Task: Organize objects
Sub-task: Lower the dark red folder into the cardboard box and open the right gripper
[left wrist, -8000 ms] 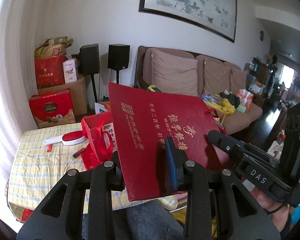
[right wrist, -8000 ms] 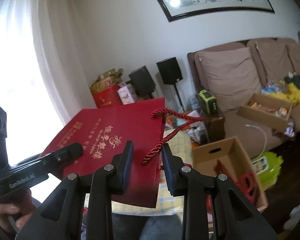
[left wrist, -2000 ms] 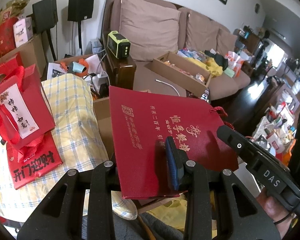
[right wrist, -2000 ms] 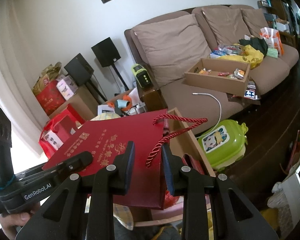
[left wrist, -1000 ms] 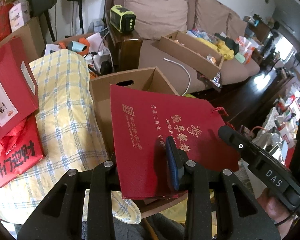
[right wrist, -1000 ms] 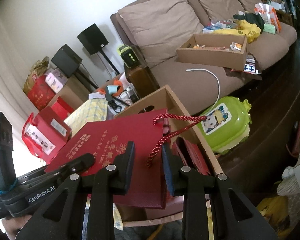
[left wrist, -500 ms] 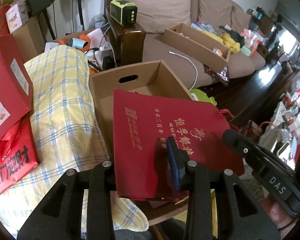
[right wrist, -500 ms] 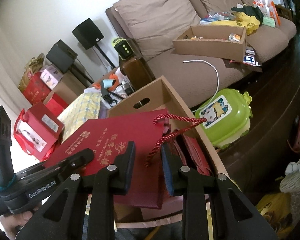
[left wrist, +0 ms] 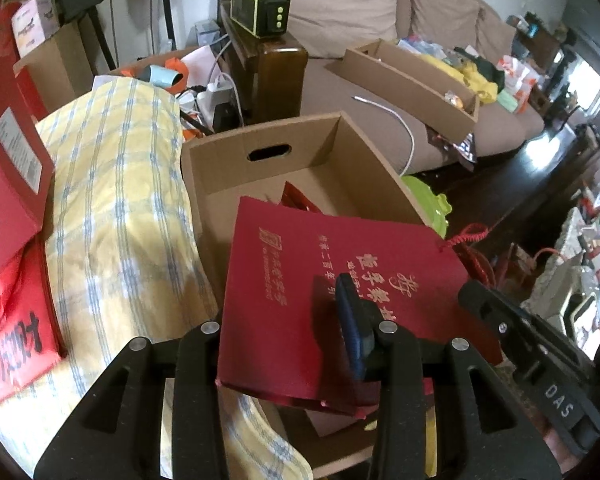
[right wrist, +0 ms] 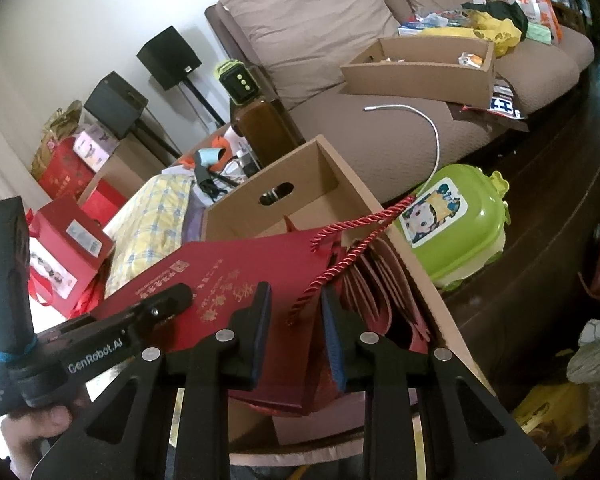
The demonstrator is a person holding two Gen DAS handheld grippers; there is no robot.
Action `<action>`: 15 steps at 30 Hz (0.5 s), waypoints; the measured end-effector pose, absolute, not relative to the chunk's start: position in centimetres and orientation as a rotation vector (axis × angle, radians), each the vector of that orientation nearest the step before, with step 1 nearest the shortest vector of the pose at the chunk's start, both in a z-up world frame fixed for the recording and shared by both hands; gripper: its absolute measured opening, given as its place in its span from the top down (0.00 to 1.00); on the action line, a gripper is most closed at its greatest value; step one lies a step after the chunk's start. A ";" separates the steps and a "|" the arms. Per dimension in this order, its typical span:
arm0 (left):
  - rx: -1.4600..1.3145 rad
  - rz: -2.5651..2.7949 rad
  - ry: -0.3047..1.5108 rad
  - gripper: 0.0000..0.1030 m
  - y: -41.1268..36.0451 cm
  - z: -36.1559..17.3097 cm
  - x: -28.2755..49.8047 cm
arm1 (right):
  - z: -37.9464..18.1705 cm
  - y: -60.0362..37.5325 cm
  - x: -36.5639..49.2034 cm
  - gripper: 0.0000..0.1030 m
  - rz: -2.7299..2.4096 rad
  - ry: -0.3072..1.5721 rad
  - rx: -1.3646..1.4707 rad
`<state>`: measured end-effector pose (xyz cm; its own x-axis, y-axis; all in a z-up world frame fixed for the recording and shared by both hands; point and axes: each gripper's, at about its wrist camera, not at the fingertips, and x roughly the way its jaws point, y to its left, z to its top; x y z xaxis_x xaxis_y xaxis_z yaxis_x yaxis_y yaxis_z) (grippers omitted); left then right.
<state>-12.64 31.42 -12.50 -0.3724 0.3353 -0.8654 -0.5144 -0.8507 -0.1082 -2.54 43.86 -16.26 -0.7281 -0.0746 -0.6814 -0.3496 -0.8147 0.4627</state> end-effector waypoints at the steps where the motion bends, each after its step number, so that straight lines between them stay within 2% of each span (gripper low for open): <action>1: -1.342 2.239 0.247 0.66 31.5 -12.3 -12.8 | -16.2 43.9 -2.7 0.75 2.646 0.881 -1.075; 6: -1.315 2.254 0.220 0.66 31.9 -11.7 -14.3 | -14.4 43.7 -3.1 0.74 2.723 0.801 -0.987; 15: -1.339 2.252 0.212 0.65 32.6 -13.0 -15.3 | -14.4 43.3 -4.4 0.74 2.725 0.722 -1.025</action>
